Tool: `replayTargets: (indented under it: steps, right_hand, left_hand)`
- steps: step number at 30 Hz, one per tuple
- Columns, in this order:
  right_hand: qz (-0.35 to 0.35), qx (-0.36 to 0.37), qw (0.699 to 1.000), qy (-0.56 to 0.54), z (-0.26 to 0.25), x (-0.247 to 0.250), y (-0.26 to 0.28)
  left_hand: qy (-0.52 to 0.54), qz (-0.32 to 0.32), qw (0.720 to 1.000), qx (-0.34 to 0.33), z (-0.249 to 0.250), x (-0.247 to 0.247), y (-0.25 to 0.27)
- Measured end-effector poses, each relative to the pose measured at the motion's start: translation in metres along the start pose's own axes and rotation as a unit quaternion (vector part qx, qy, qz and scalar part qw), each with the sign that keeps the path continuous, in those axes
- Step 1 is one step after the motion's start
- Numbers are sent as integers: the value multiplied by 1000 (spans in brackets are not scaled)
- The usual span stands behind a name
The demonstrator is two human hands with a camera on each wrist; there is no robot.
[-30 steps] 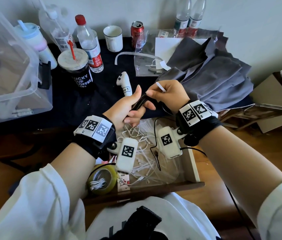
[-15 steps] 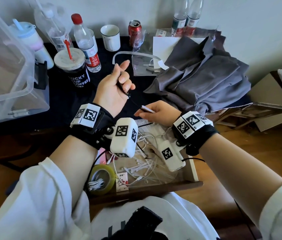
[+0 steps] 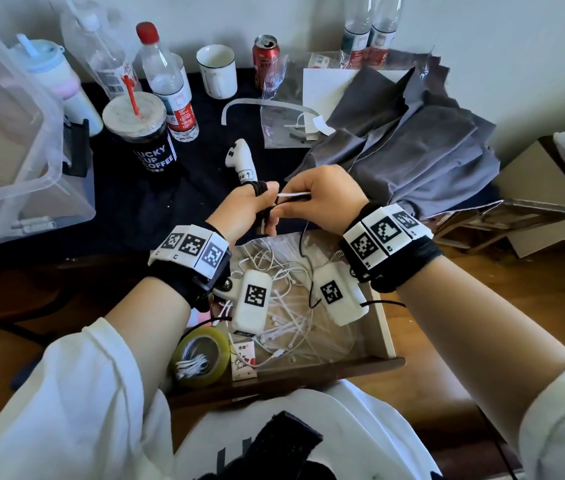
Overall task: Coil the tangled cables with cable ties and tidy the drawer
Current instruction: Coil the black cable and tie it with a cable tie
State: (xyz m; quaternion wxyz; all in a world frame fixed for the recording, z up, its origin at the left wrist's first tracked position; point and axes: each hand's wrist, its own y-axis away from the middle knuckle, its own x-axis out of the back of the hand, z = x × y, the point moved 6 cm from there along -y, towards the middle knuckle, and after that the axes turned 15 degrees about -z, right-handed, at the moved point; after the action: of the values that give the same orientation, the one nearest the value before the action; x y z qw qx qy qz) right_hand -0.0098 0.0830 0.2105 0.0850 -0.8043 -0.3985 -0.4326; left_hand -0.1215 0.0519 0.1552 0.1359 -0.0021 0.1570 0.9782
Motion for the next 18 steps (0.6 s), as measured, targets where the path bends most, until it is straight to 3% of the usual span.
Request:
replayTargets:
  steps: [6,11,14,18]
  right_hand:
    - [72,10,992,-102,16,16,3]
    - [82,3,977,-195,38,9,2]
    - [79,14,964,-255,41,-2,3]
    - [53,36,967,-248,33,-17,2]
  left_hand:
    - [17,-108,992,62,1,-20,15]
    - [132,-194,972,1,17,-26,23]
    - [207,-190,958,-53,29,-26,23]
    - [307,-153,932,-117,41,-26,16]
